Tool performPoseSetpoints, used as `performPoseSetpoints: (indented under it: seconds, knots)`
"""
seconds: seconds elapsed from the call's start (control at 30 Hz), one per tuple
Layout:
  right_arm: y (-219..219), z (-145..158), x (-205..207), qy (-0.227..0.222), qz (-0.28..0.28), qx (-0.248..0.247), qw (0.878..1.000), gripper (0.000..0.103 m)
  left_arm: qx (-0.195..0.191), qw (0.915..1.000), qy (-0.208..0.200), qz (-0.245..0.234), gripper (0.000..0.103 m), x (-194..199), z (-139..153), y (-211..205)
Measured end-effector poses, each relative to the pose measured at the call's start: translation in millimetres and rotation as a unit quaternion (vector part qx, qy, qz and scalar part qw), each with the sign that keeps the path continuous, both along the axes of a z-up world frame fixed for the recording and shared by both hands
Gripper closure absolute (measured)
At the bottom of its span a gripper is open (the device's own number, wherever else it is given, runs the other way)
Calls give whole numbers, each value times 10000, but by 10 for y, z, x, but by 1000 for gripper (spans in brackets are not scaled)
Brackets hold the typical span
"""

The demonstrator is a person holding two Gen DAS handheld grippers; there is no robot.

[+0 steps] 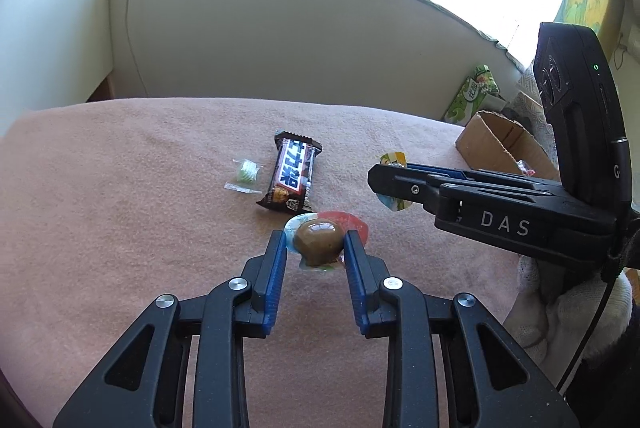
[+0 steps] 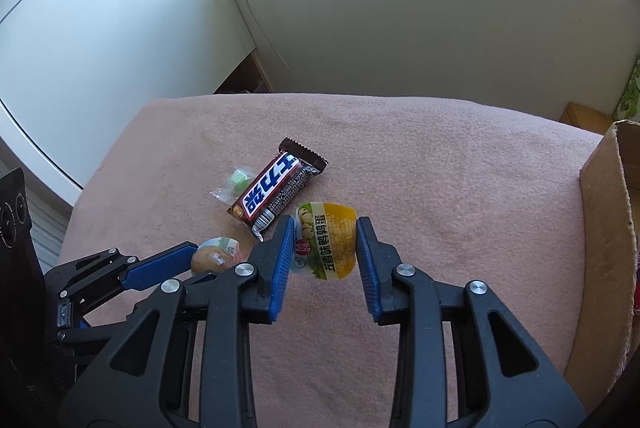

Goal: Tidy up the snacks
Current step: 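Grasp the brown chocolate with the left gripper while the right gripper grasps the yellow packet, then carry the brown chocolate and yellow packet with both grippers over the box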

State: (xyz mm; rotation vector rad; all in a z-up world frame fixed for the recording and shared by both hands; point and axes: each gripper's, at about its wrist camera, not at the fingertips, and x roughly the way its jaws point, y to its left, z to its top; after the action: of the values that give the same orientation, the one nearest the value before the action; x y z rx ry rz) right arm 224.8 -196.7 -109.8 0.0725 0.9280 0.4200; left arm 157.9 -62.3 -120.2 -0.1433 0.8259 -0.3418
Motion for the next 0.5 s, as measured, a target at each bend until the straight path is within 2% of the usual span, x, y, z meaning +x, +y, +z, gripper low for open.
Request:
performPoseSetpoints:
  seconds: [0.23,0.5]
  knots:
    - [-197,255,-264,-312,-173,93,9993,70,-120,9995,-235,-177,75,-197,204,-99]
    - [-628,568,-588,-649,-494,155,9965,70,-260,9975,-401,-511,75,-343,359,-393]
